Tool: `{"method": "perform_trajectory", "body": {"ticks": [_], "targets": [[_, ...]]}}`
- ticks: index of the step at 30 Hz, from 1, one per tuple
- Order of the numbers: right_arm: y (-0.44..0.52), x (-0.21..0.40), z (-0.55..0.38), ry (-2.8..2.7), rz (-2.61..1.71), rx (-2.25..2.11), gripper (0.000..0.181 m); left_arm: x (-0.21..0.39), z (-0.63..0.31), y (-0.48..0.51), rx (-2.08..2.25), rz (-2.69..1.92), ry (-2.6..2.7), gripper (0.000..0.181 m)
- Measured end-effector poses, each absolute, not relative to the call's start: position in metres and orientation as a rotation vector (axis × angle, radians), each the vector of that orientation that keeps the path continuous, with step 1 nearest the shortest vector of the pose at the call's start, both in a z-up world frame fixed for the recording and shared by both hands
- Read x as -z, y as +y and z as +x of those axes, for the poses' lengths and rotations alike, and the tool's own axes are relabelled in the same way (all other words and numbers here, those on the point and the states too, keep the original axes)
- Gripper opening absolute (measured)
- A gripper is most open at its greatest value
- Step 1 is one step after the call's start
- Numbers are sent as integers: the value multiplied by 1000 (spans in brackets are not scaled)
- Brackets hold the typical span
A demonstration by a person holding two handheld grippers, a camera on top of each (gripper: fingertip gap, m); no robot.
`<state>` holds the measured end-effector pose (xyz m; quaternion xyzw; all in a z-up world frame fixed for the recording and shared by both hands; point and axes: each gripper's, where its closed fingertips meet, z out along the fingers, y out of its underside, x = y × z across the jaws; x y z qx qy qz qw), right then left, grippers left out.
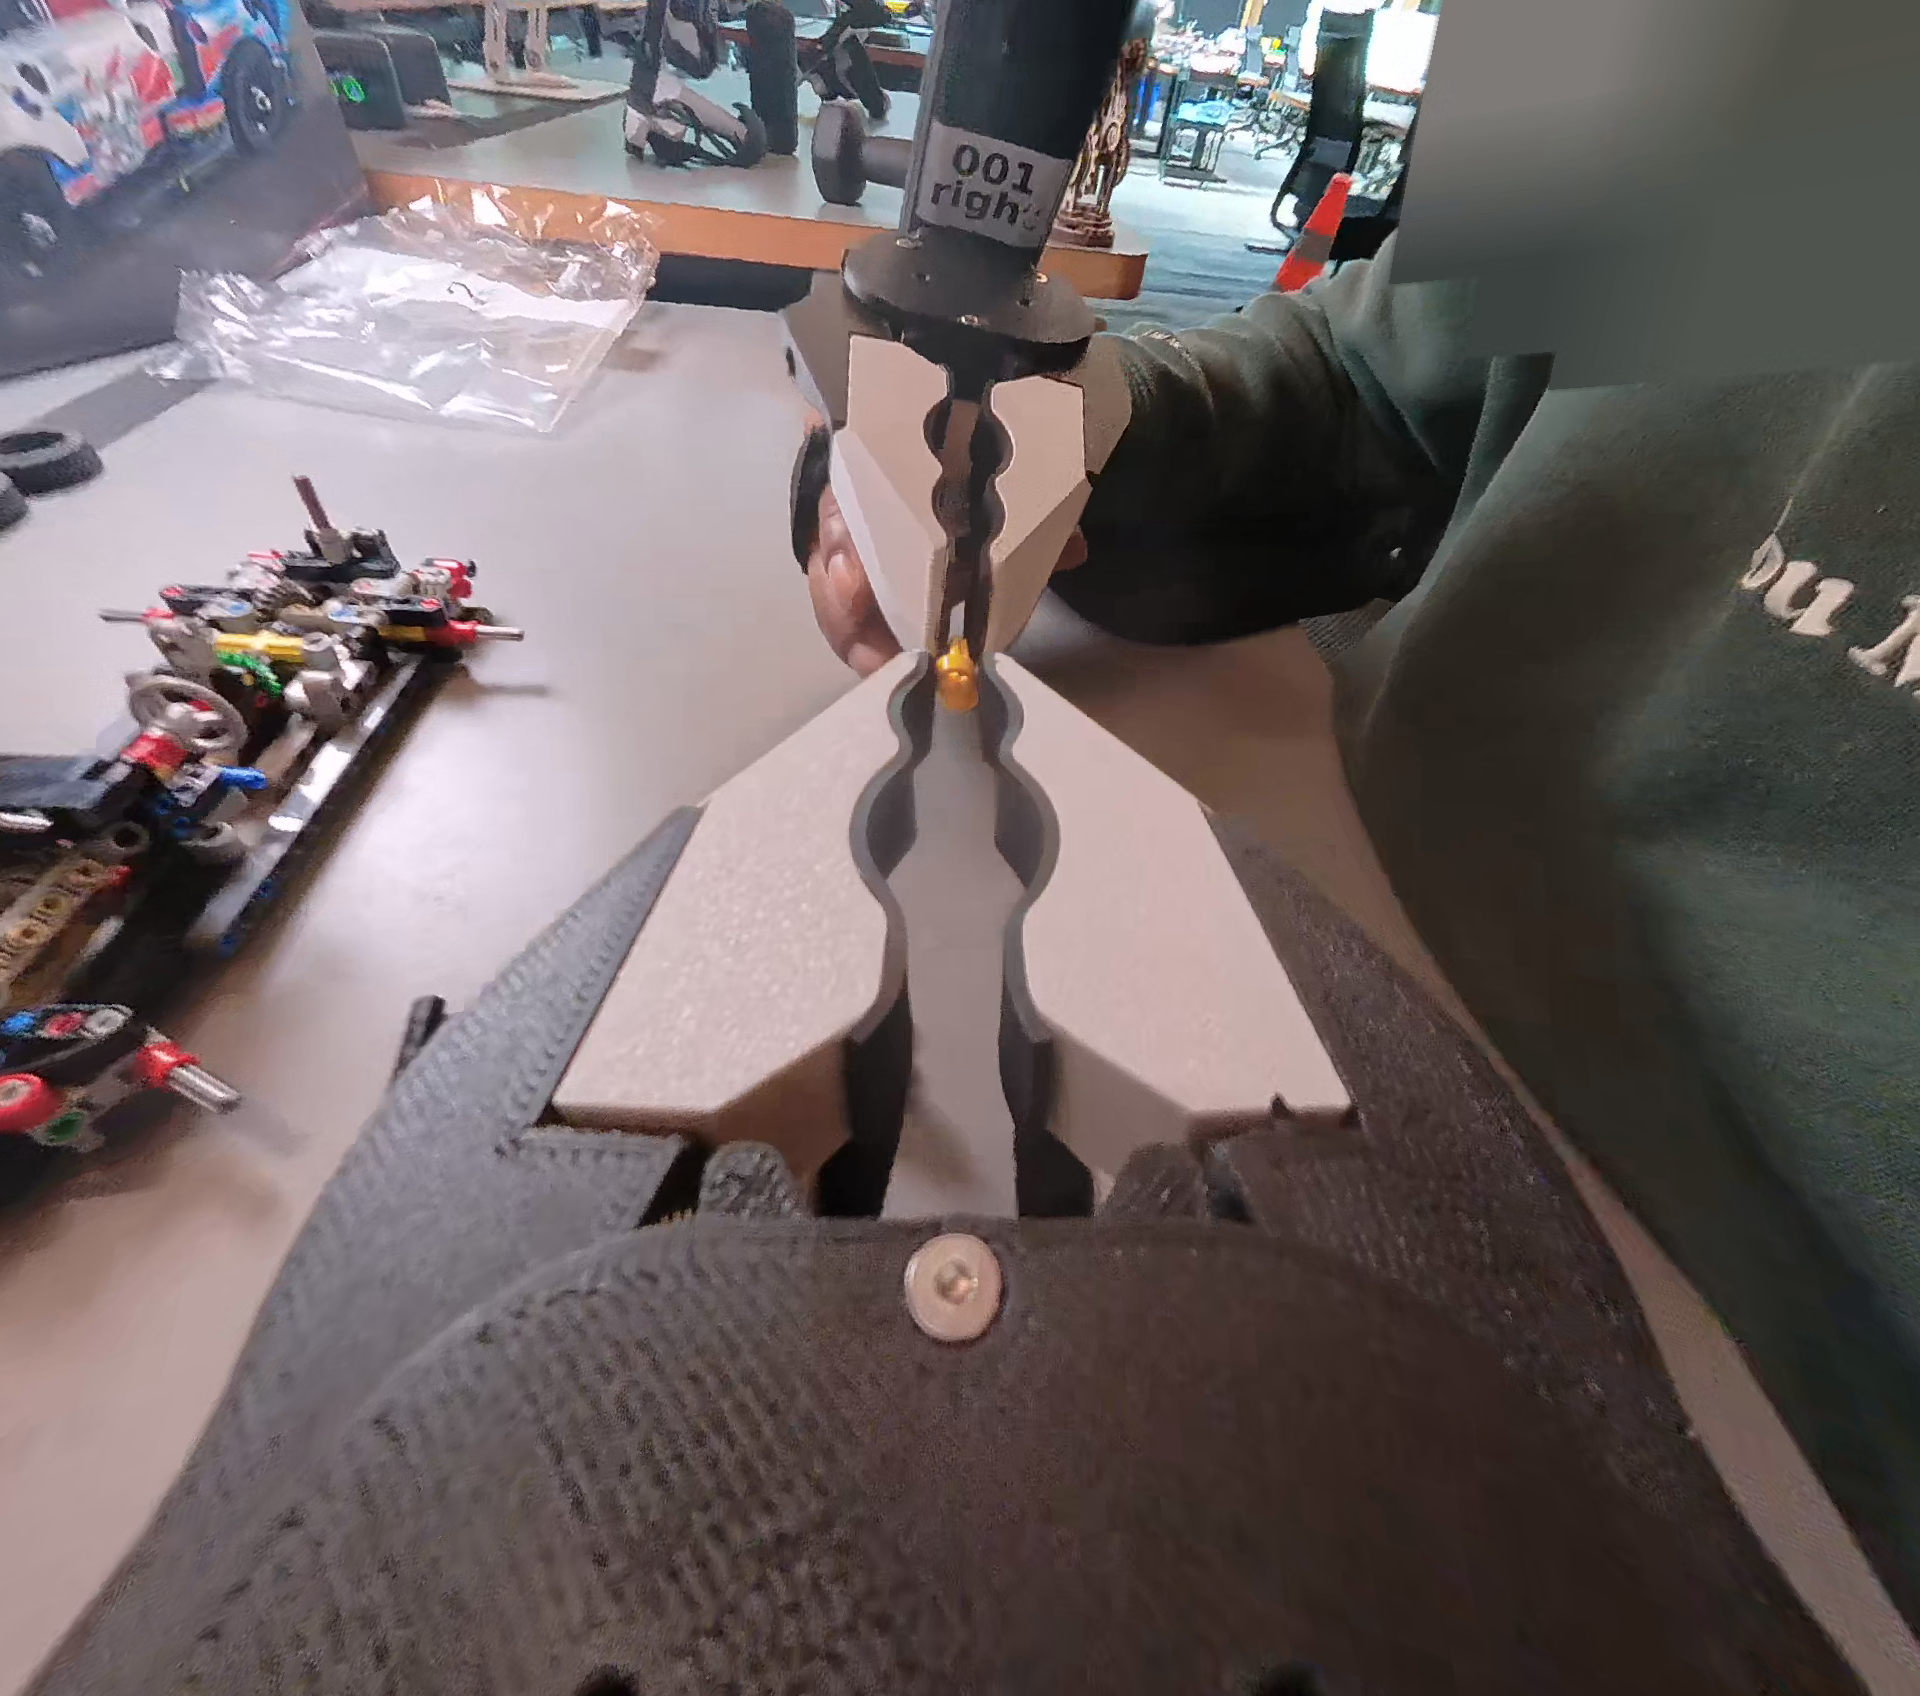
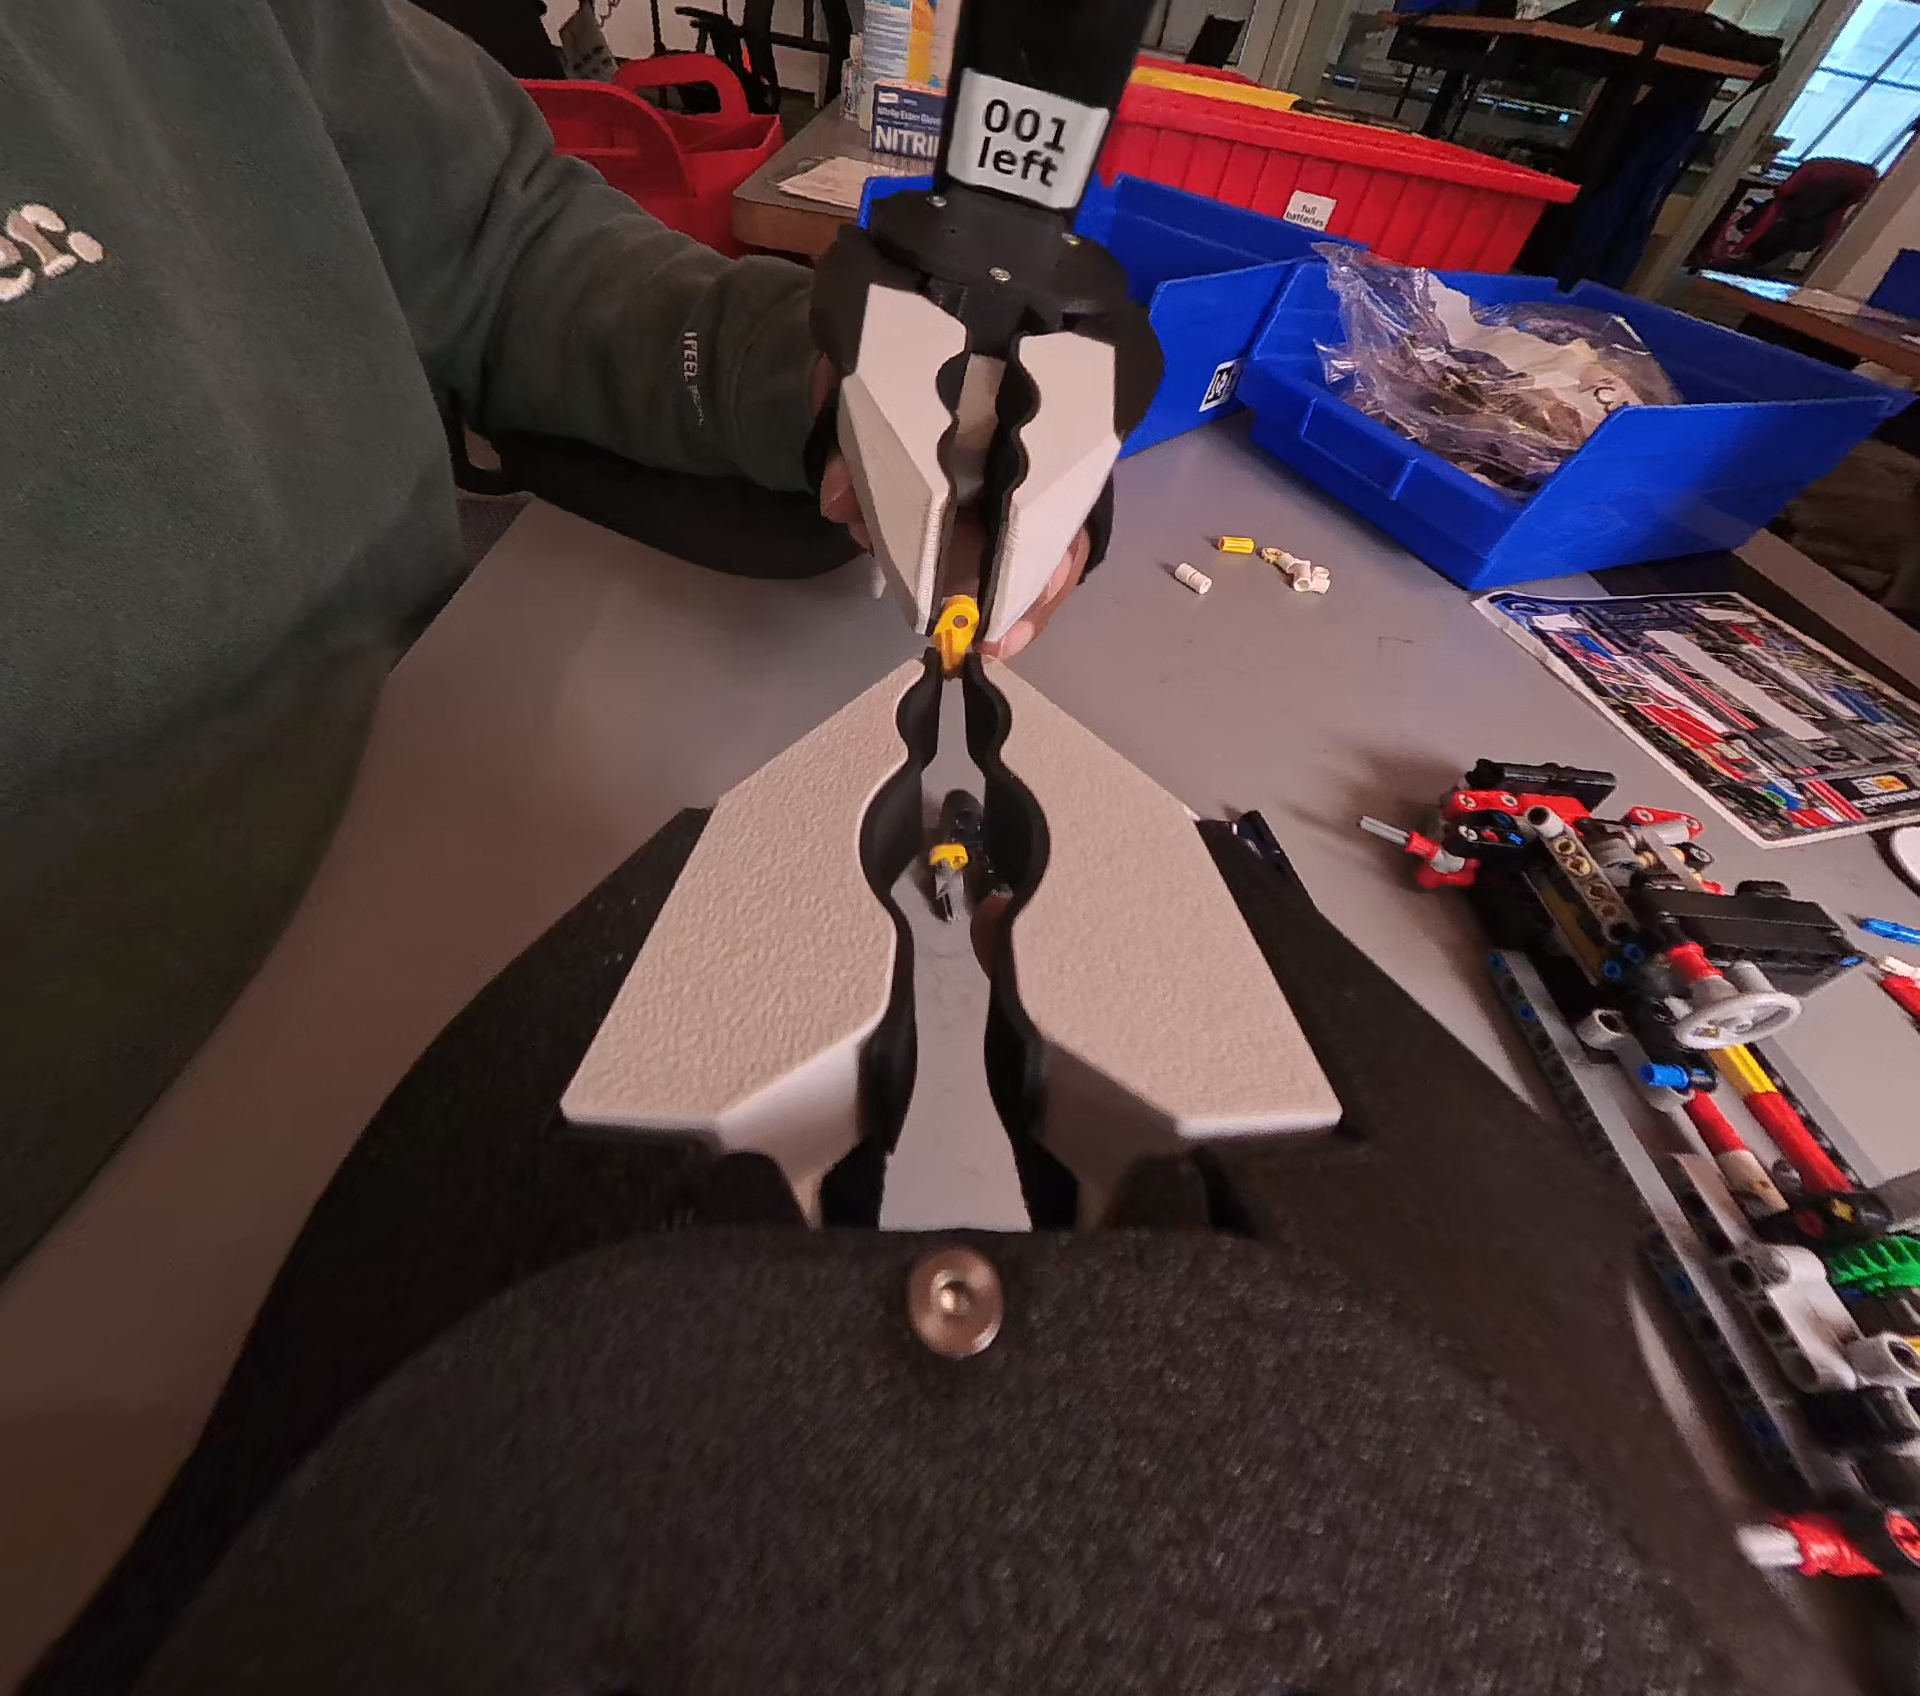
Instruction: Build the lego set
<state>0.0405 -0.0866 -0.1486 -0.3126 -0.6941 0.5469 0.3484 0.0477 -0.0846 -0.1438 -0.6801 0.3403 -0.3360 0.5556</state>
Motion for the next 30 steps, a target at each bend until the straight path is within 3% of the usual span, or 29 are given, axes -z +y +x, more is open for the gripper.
{"method": "perform_trajectory", "body": {"ticks": [8, 19, 25, 30], "targets": [[-91, 149, 42, -1811, -964, -1608, 4, 141, 52, -91, 364, -1422, 1044, 5], [-104, 153, 48, -1875, -1054, -1786, 0, 143, 61, -97, 162, -1317, 1178, 5], [-98, 154, 44, -1849, -1029, -1723, 0, 143, 57, -94, 342, -1405, 1061, 7], [-82, 160, 40, -1833, -952, -1518, 0, 162, 33, -82, 556, -1682, 930, 25]]}}
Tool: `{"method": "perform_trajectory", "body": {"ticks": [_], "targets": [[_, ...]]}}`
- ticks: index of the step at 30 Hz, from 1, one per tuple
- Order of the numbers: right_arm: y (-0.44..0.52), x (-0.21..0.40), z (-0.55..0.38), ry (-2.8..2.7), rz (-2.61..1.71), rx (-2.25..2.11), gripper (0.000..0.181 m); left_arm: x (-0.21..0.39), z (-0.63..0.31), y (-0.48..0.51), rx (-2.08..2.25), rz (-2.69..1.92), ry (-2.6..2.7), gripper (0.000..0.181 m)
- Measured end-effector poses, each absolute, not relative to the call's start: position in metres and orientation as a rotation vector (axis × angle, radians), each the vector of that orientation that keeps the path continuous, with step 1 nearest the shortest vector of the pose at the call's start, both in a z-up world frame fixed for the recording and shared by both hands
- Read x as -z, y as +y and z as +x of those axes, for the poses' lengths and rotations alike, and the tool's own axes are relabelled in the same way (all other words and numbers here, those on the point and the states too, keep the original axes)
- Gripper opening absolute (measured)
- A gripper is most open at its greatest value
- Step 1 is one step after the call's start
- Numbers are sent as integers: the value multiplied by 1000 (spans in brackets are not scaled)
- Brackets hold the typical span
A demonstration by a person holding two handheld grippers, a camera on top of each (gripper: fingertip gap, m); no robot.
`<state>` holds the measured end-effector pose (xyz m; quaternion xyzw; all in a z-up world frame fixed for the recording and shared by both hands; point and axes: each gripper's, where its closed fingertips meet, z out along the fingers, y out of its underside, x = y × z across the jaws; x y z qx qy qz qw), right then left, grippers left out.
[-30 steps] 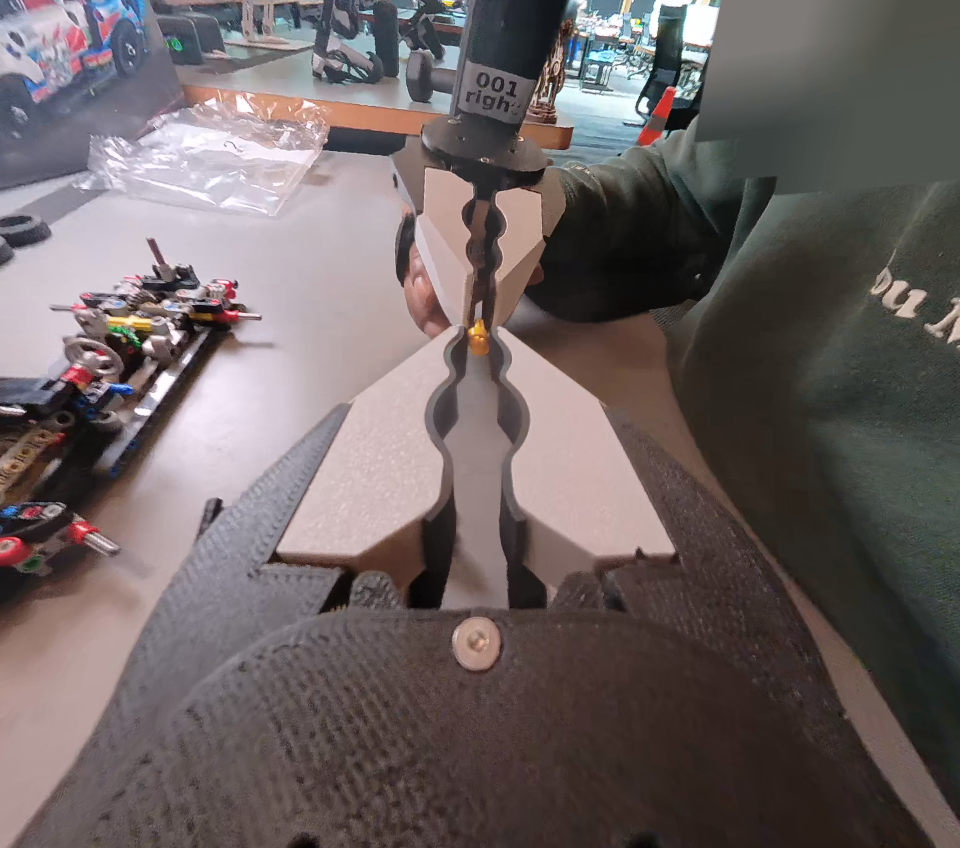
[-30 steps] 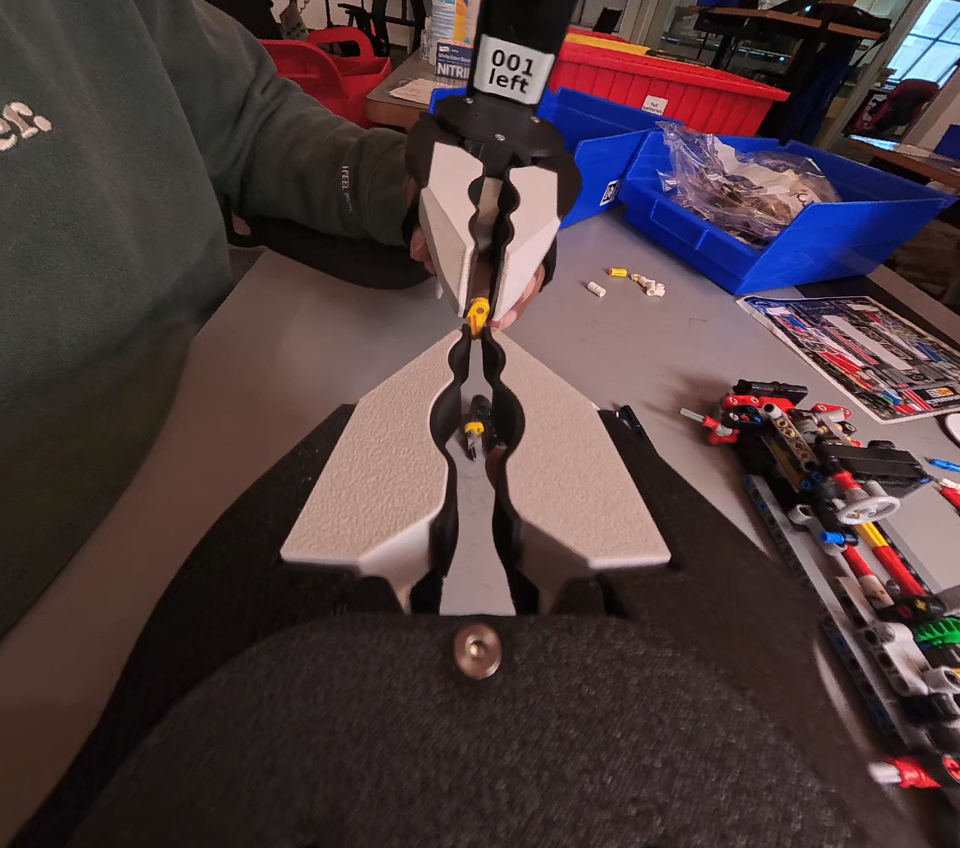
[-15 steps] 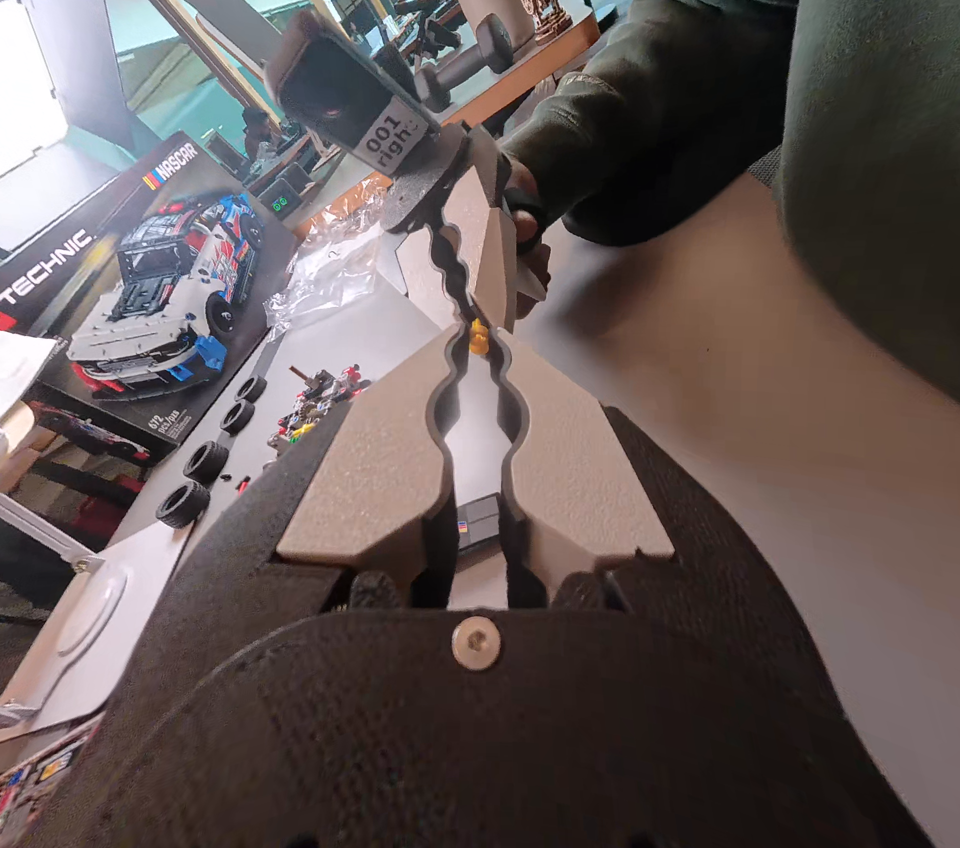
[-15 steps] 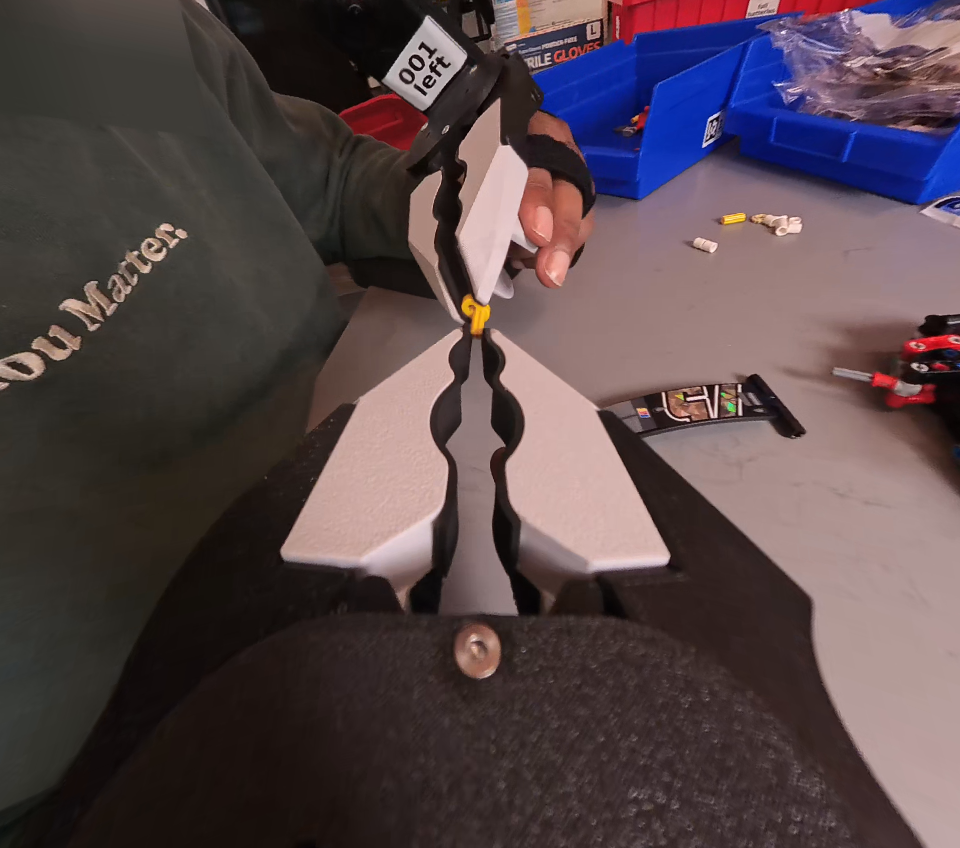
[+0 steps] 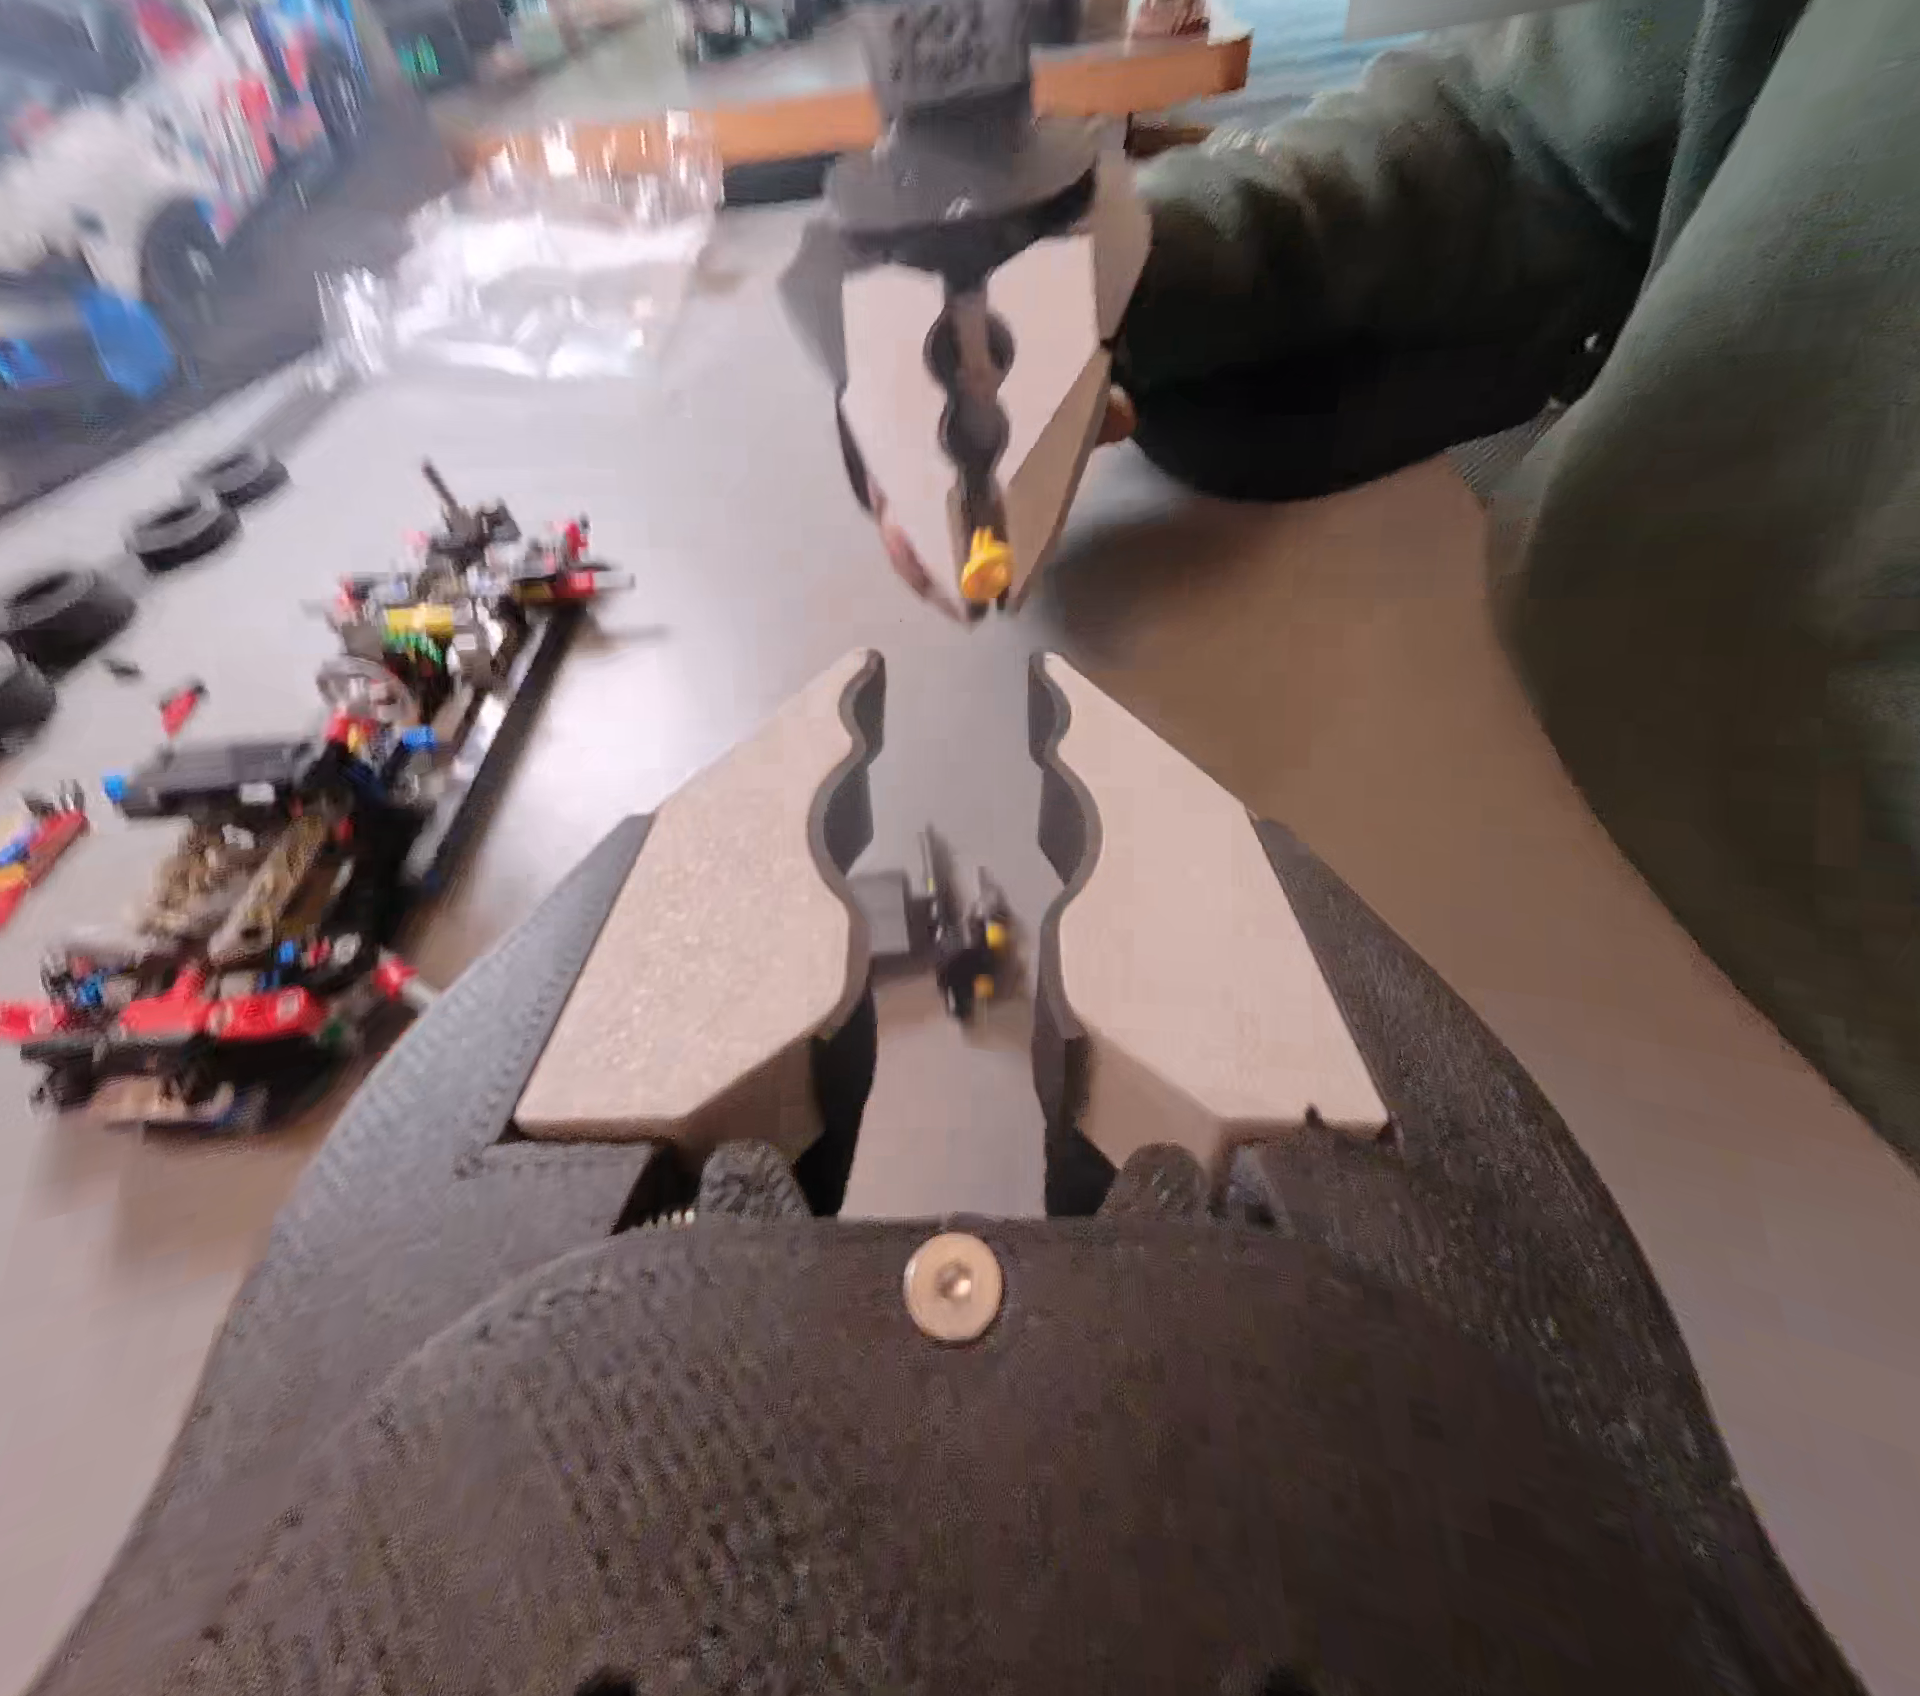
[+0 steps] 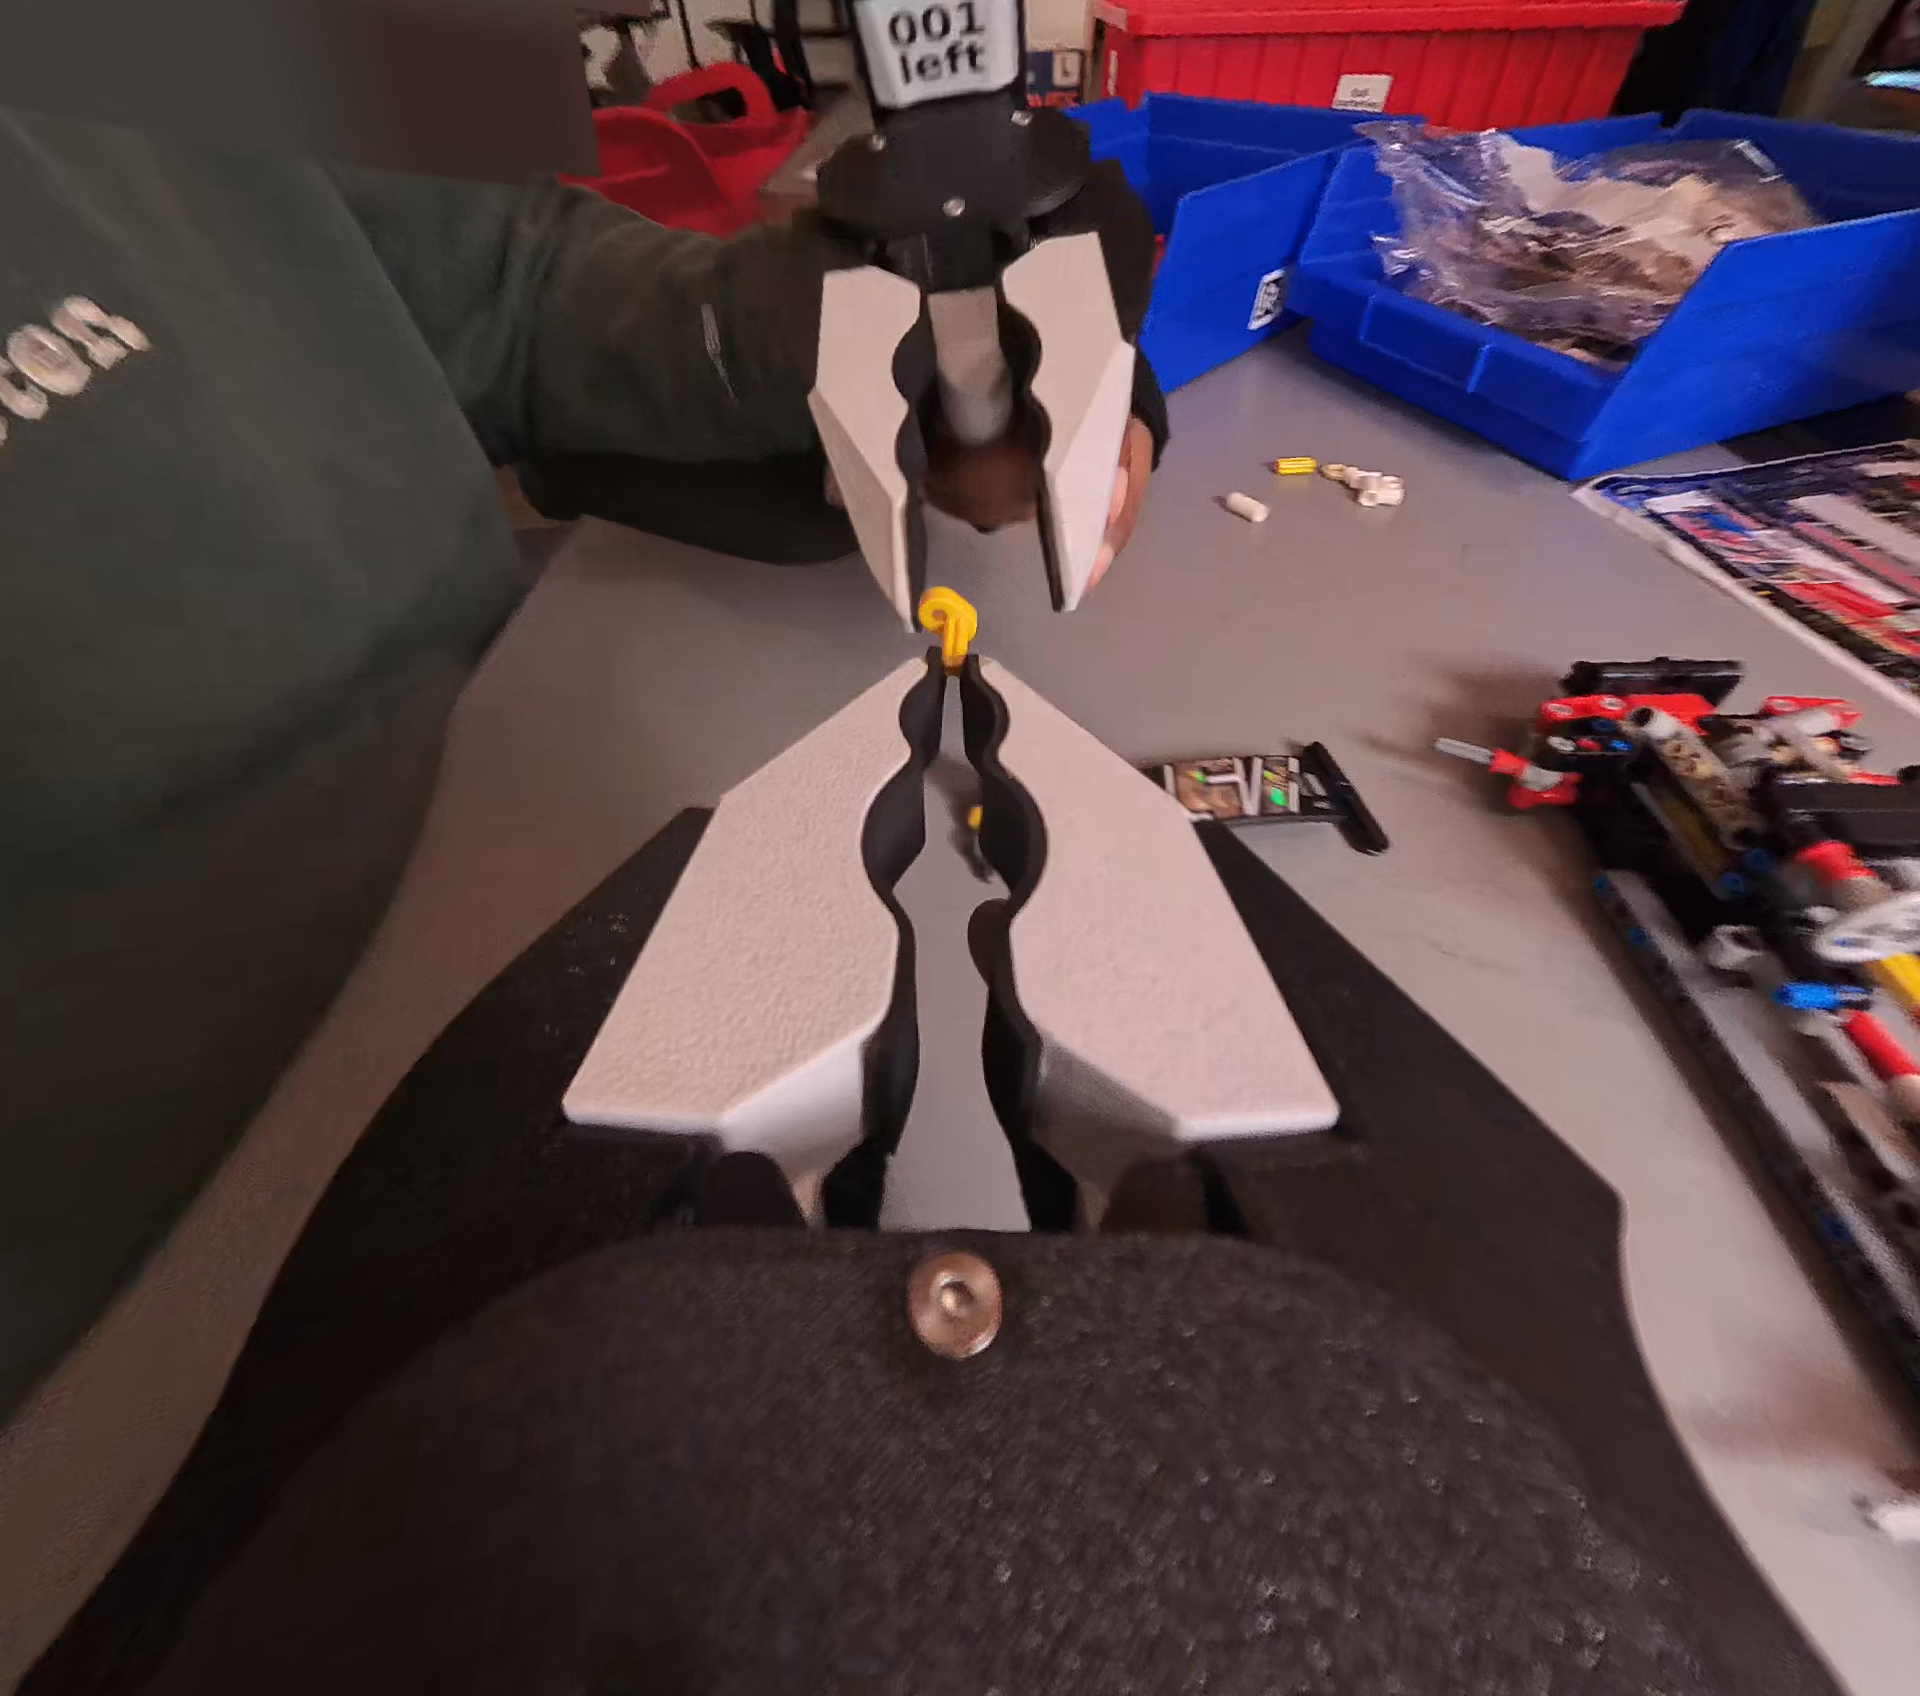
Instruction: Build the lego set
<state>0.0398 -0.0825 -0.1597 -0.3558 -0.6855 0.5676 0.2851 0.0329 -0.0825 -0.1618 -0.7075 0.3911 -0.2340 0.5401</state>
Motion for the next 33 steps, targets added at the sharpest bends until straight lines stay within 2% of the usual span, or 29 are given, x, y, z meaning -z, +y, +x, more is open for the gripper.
{"method": "perform_trajectory", "body": {"ticks": [6, 14, 17, 22, 33], "targets": [[-72, 185, 42, -1942, -765, -1164, 0, 204, 3, -90, 540, -1958, 967, 24], [-68, 196, 39, -1961, -623, -968, 0, 234, 24, -90, 431, -1984, 1100, 24], [-66, 201, 37, -1978, -617, -911, 0, 244, 20, -87, 332, -1990, 1149, 19], [-68, 206, 37, -2010, -618, -867, 0, 239, 20, -88, 410, -1962, 1134, 12], [-89, 189, 45, -2003, -635, -1055, 0, 184, 33, -102, 957, -1752, 914, 11]]}}
